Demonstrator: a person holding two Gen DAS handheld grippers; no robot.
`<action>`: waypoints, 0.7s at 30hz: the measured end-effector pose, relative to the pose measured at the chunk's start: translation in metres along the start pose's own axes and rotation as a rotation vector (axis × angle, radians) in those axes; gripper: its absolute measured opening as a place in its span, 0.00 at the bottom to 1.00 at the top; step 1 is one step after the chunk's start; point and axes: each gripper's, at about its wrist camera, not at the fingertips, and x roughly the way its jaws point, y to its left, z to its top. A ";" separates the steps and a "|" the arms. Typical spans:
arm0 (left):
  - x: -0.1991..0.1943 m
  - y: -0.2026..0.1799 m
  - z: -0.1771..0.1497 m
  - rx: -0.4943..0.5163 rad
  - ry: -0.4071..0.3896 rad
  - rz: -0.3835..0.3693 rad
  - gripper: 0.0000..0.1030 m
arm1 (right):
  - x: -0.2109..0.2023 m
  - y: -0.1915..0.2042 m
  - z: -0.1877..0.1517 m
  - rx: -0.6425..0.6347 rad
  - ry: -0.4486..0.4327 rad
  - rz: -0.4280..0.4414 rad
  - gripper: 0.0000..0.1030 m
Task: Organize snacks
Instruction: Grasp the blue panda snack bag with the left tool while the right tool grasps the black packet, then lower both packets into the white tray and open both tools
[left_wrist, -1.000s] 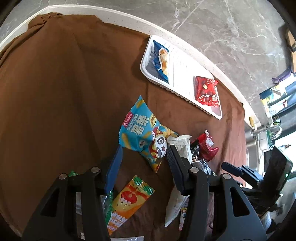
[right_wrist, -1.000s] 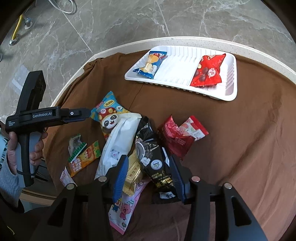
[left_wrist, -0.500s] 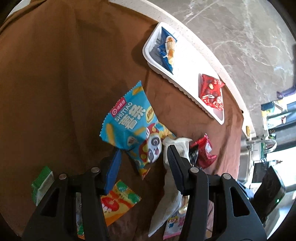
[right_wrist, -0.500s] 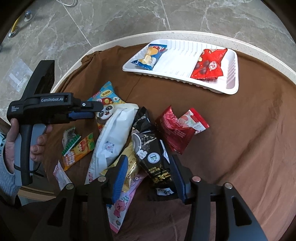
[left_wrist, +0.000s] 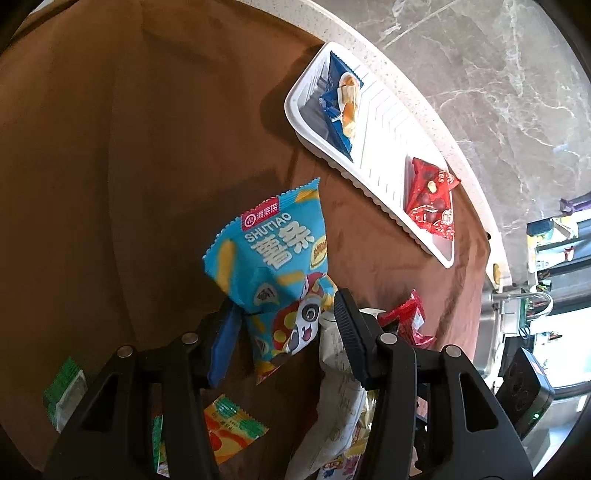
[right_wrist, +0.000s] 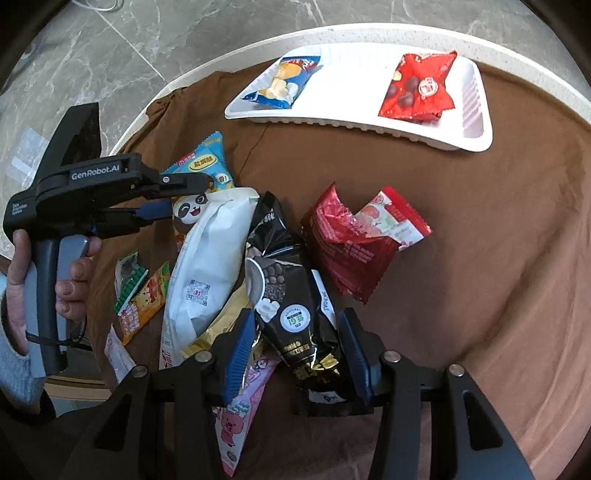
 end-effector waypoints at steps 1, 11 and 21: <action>0.002 -0.001 0.000 0.000 0.001 0.002 0.47 | 0.001 -0.001 0.000 0.004 0.006 0.004 0.49; 0.021 -0.010 0.004 0.026 -0.009 -0.014 0.29 | 0.003 -0.004 -0.001 0.017 0.012 0.026 0.39; 0.004 -0.004 0.003 0.048 -0.022 -0.058 0.25 | -0.014 -0.015 -0.001 0.123 -0.004 0.152 0.26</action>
